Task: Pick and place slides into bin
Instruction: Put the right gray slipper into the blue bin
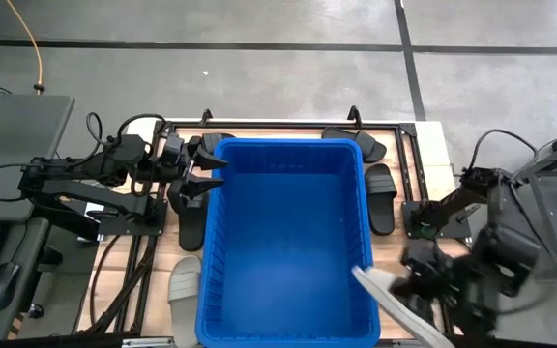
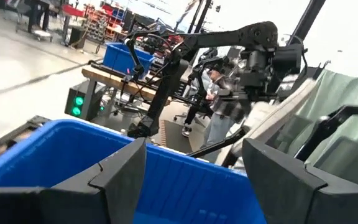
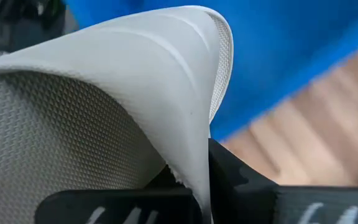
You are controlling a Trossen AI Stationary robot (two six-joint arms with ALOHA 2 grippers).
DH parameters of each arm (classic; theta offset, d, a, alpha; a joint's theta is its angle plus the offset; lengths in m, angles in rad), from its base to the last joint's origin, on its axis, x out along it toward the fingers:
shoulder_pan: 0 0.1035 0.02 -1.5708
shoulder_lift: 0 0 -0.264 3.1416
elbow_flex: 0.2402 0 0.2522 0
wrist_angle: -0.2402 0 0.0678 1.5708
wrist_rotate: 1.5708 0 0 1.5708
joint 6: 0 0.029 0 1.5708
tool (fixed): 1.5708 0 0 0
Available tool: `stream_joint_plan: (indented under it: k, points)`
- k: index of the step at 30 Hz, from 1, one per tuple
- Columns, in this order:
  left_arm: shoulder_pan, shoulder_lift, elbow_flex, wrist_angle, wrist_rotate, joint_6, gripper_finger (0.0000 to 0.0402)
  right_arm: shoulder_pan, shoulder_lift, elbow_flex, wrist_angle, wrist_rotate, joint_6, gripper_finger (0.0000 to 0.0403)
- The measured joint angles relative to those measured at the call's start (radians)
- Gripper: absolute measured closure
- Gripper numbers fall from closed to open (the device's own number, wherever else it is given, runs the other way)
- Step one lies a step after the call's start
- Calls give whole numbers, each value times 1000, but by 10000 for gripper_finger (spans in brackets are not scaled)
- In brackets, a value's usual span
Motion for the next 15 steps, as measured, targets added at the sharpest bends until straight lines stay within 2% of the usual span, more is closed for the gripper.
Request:
stream_joint_plan:
  k: [4, 15]
  points:
    - [0, 0, 0, 0, 0, -100, 147, -118, 2, -2, -1, 62, -180, 403]
    - [0, 53, 0, -13, 30, -227, 147, -476, 44, -3, -1, 261, -722, 403]
